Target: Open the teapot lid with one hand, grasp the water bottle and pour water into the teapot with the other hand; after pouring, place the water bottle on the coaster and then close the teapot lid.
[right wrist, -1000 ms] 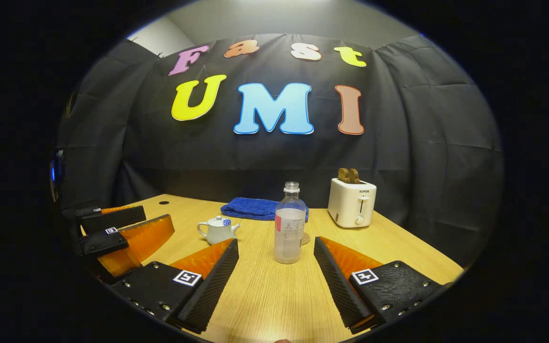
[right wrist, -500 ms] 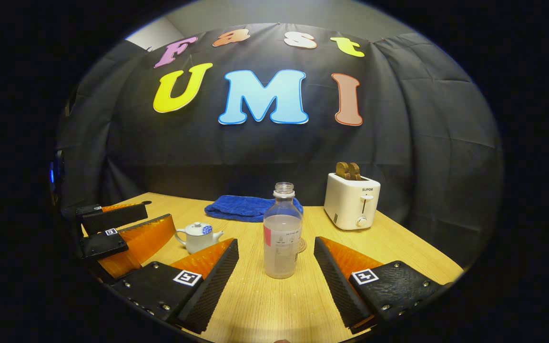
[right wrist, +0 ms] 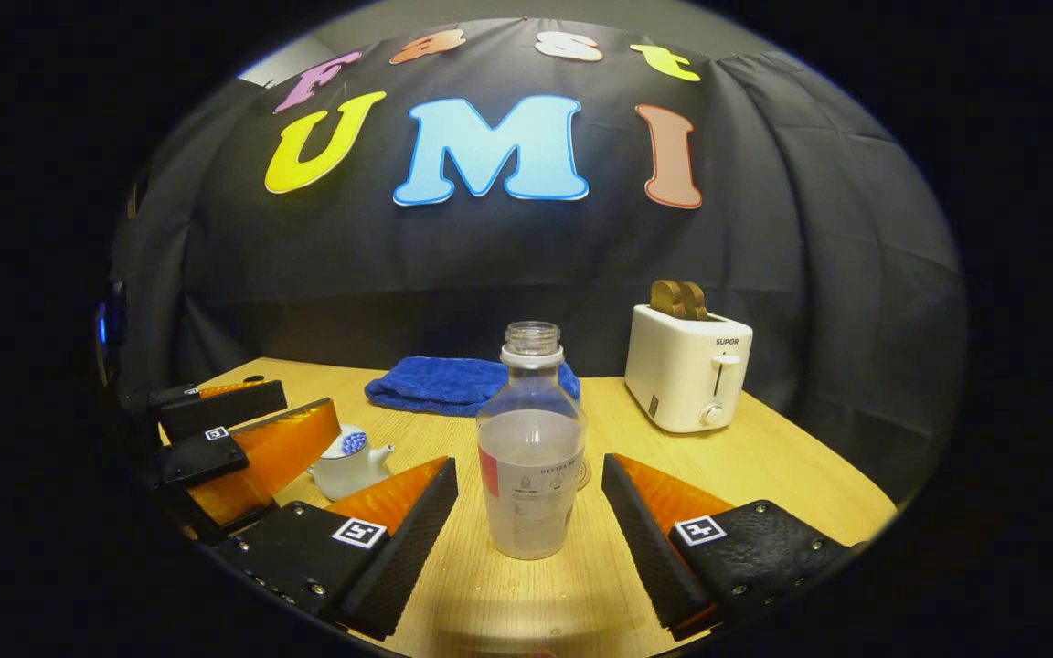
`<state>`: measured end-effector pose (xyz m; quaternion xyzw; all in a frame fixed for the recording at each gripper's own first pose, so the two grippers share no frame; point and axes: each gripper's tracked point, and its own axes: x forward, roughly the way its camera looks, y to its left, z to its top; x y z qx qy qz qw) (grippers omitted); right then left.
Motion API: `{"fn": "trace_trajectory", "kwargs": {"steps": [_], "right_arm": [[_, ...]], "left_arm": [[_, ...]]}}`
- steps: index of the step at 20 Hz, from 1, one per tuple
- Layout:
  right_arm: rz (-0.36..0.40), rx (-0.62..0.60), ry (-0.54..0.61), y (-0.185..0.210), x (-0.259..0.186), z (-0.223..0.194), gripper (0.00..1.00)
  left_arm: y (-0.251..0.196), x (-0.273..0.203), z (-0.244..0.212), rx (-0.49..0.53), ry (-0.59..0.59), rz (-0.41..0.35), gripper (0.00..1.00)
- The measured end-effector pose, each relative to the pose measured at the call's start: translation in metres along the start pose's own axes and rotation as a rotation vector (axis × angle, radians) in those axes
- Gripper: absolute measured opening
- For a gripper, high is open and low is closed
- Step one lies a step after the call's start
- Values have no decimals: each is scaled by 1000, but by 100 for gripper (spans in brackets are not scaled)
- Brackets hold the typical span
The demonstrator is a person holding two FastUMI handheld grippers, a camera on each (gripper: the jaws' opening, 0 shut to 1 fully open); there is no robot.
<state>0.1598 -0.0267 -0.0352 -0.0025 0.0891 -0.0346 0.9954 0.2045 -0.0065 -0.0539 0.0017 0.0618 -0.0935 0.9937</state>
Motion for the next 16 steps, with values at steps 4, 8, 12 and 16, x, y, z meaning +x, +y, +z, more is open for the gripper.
{"fn": "trace_trajectory", "kwargs": {"steps": [4,8,12,16], "right_arm": [[6,13,4,1,17,-5,99],[2,0,14,-1,28,-14,99],[1,-17,60,-1,37,-31,99],[2,-20,59,-1,38,-32,99]], "left_arm": [[6,21,-16,-21,27,-9,96],[14,31,-30,-20,43,5,96],[13,37,-34,-2,45,-1,77],[11,40,-39,-1,54,-8,73]]}}
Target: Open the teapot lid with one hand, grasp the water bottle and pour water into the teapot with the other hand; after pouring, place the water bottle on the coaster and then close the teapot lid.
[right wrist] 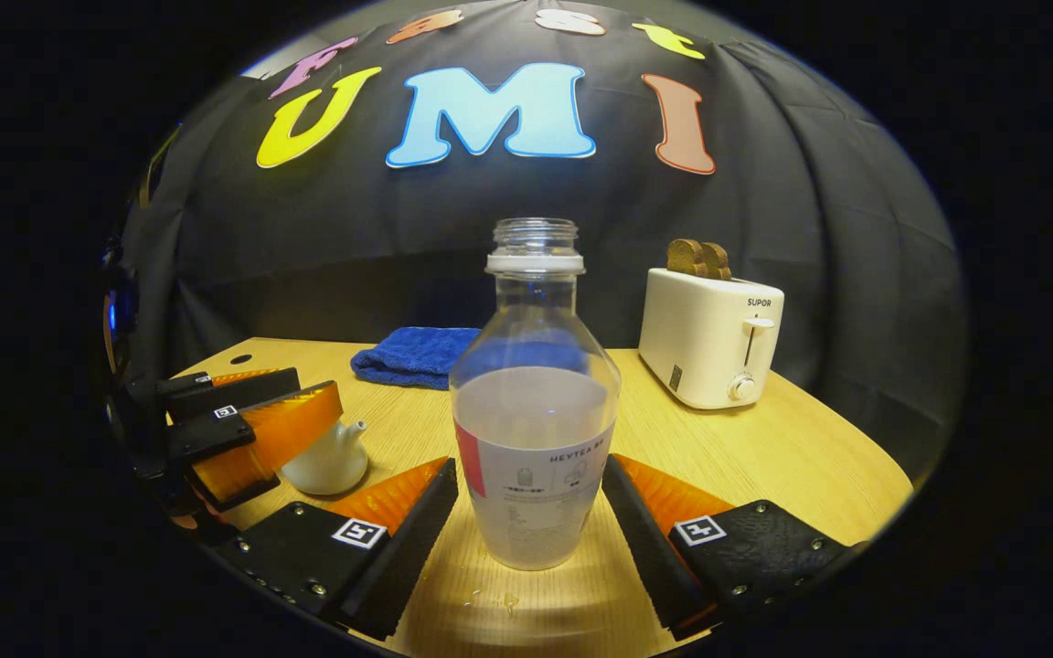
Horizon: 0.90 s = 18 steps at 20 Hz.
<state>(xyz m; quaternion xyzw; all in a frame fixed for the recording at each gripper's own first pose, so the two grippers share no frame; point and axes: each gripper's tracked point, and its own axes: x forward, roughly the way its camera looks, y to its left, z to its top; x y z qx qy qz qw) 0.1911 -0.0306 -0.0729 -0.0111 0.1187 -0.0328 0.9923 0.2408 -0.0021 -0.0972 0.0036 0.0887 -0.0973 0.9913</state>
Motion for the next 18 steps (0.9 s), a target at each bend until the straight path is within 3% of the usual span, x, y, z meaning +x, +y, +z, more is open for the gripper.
{"fn": "trace_trajectory", "kwargs": {"steps": [8,10,12,13,17,18], "right_arm": [[5,4,24,0,4,-7,93],[4,8,25,-2,4,-7,93],[8,16,26,-2,8,-9,93],[11,18,28,-2,5,-7,80],[8,13,33,-2,3,-8,78],[9,11,33,-2,3,-8,77]], "left_arm": [[6,0,0,25,0,34,73],[7,0,0,21,-4,33,44],[11,1,1,20,-11,53,46],[8,-1,1,15,-10,47,24],[11,-12,8,12,-19,67,27],[11,-2,2,10,-22,67,17]]}}
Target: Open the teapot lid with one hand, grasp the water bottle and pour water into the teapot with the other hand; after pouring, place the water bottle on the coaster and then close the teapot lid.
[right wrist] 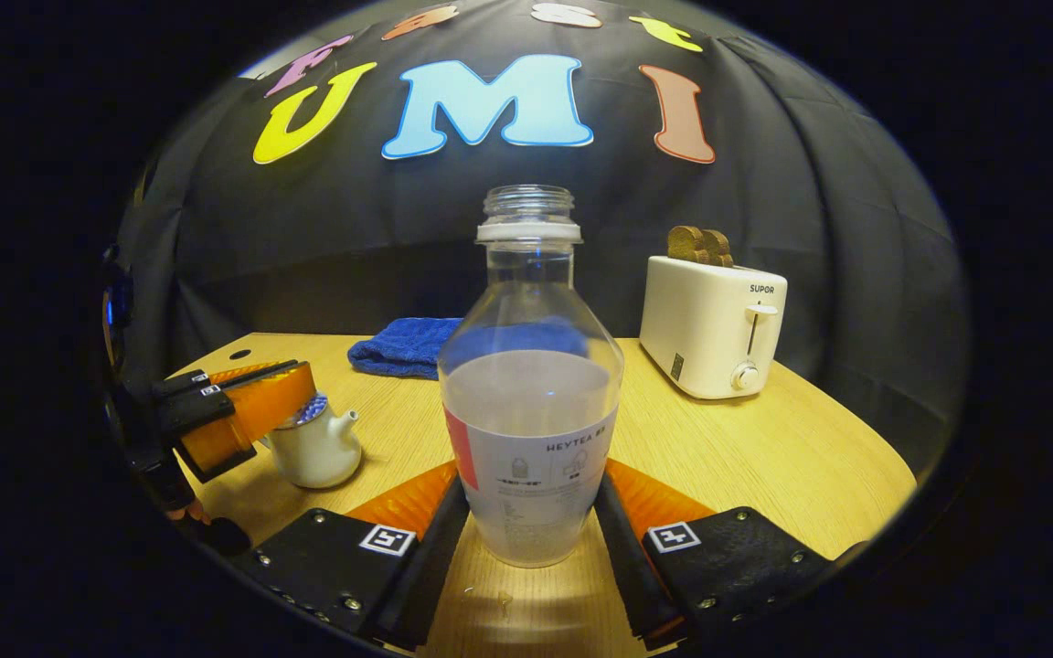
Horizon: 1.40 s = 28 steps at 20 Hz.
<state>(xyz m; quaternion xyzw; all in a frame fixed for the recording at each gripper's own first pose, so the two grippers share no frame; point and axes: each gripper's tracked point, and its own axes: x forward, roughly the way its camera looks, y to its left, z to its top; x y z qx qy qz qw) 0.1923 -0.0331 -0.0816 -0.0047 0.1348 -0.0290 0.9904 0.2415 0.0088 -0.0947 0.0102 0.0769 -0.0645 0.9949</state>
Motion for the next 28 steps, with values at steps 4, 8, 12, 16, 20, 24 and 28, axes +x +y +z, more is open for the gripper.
{"fn": "trace_trajectory", "kwargs": {"steps": [4,8,12,16,20,24,28], "right_arm": [[3,-9,-1,0,-1,-1,76],[2,-17,-6,-1,-3,0,76],[-8,-45,-20,-2,-5,2,76],[-6,-55,-41,0,-10,9,76],[-8,-89,-58,3,-15,12,76],[-27,-153,-73,6,-18,16,76],[-72,-278,-76,5,-18,19,76]], "left_arm": [[-2,0,0,4,4,-8,18],[1,-1,5,-24,-23,-6,10],[0,-5,10,-51,-37,-17,10],[0,-10,16,-66,-50,-20,10],[-1,-23,32,-84,-77,-32,10],[17,-41,46,-77,-100,-13,10],[59,-61,45,-60,-105,26,10]]}}
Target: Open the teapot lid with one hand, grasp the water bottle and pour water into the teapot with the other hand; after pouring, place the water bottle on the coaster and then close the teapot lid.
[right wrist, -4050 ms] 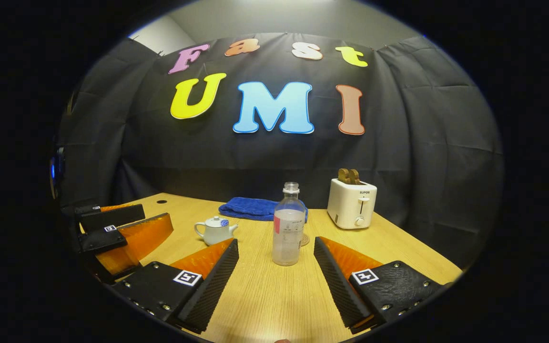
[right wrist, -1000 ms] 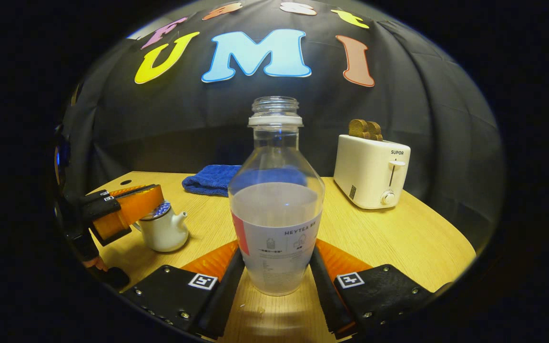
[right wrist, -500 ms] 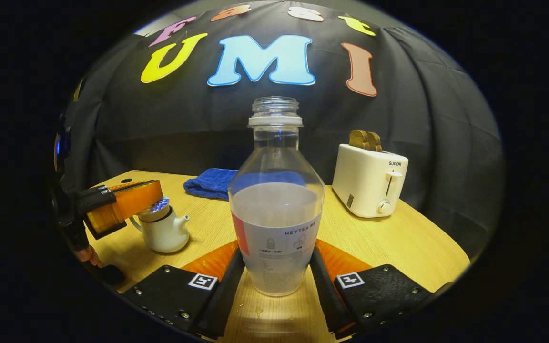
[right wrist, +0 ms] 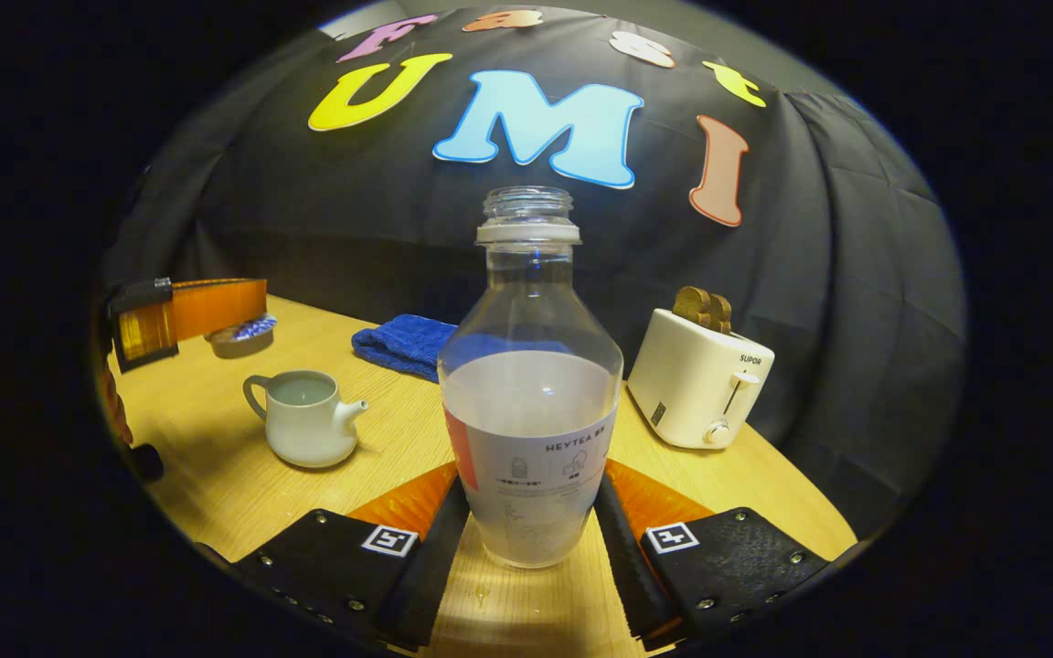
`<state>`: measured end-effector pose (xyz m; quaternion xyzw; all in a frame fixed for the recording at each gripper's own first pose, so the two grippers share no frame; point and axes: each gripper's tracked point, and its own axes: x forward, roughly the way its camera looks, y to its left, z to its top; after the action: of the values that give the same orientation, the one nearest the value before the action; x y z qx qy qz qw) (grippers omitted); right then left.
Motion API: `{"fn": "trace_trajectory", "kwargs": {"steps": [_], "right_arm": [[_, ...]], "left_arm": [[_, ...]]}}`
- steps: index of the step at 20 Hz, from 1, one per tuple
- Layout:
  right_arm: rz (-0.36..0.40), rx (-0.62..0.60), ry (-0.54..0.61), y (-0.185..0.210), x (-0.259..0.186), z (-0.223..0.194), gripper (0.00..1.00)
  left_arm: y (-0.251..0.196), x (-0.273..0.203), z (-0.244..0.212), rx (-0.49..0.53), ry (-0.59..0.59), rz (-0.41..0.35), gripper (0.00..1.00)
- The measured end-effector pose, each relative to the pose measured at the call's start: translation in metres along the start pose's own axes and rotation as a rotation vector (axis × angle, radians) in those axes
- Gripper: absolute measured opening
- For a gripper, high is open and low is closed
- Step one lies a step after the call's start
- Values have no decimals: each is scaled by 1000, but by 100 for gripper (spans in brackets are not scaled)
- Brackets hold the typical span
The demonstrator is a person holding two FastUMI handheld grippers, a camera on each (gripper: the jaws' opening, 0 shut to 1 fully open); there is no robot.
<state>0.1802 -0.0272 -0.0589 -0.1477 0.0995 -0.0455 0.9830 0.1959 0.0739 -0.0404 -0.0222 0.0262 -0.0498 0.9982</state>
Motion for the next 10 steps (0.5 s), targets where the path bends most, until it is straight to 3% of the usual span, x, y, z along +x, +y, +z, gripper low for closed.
{"fn": "trace_trajectory", "kwargs": {"steps": [6,10], "right_arm": [[-55,-203,70,-1,5,-6,76],[-114,-420,70,1,6,10,76]], "left_arm": [[60,-20,-3,-52,-22,63,10],[75,-25,0,-92,-45,77,9]]}}
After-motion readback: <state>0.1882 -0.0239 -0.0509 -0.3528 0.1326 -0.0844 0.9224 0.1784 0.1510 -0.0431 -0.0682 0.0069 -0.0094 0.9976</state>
